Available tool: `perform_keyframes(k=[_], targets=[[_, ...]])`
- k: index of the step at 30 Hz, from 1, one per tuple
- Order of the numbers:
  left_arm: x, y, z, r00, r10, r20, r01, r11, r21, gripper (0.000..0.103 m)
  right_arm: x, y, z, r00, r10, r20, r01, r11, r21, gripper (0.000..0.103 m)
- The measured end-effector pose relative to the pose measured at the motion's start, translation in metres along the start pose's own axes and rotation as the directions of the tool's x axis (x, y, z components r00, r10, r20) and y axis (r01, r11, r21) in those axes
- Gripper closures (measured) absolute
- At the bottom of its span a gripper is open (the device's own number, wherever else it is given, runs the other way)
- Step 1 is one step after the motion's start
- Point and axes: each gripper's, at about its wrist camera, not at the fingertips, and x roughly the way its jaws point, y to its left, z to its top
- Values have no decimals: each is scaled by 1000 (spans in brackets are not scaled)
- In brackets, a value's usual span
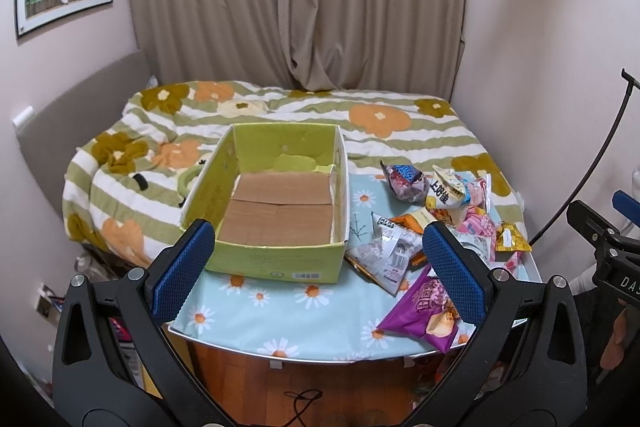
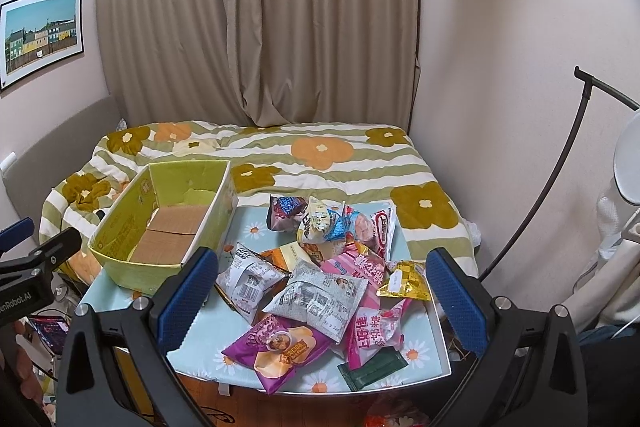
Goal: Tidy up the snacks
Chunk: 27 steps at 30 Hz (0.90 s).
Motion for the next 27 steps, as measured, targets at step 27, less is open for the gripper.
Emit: perform_keyframes(k=[27], targets=[[12,-7,9,992,-104,-66,106,994,17,0,-5,-17,8,1000,-13,0,13,1000,-4,0]])
